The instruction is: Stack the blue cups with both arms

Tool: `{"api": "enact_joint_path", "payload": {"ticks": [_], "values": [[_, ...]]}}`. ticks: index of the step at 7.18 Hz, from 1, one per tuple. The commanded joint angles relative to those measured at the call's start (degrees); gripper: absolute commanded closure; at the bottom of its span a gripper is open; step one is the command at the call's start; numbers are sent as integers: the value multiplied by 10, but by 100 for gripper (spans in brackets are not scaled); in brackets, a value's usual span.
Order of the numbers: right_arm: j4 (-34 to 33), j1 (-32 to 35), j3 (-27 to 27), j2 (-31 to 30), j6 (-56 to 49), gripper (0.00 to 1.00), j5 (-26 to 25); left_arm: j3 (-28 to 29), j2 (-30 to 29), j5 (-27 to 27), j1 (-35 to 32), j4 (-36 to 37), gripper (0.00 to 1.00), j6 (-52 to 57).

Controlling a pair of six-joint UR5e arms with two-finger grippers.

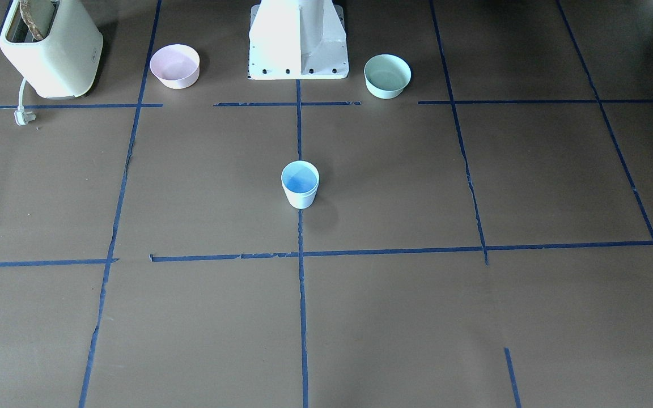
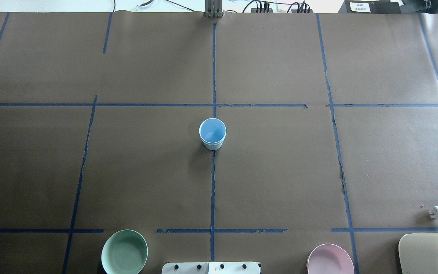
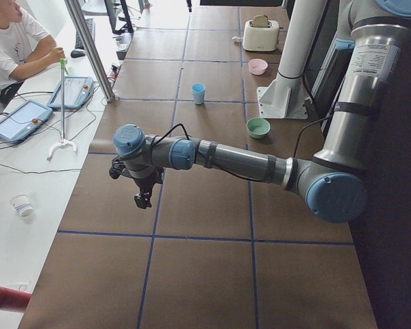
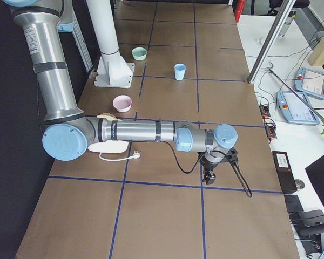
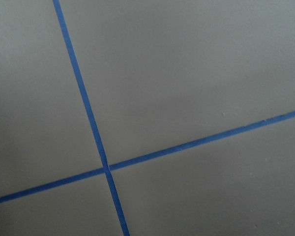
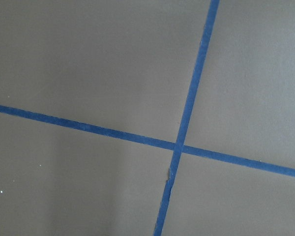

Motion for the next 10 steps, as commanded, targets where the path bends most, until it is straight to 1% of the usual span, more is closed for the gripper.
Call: {"api": "enact_joint_path", "payload": {"ticks": [1,2,3,4,5,6,7,8,10], "values": [[1,1,-4,-22,0,0,0,1,25,-10,2,11,0,-22],[5,2,12,-26,5,0,6,-9,24,-15,2,15,0,-27],[6,2,24,-36,5,0,1,-9,25,-9,2,19,0,-43],[6,9,25,-38,5,0,2,-14,31,-8,2,20,0,-68],[6,9,20,-44,5,0,1,-17,55,-8,1,13,0,-68],[5,9,23,-44,5,0,4,-9,51,3,2,13,0,-73],[6,9,22,-44,5,0,3,-17,57,4,0,12,0,-67],[6,10,22,-35,-1,0,2,-20,57,17,-1,4,0,-66],[6,11,25,-35,-4,0,-2,-25,57,18,-2,3,0,-65]]}}
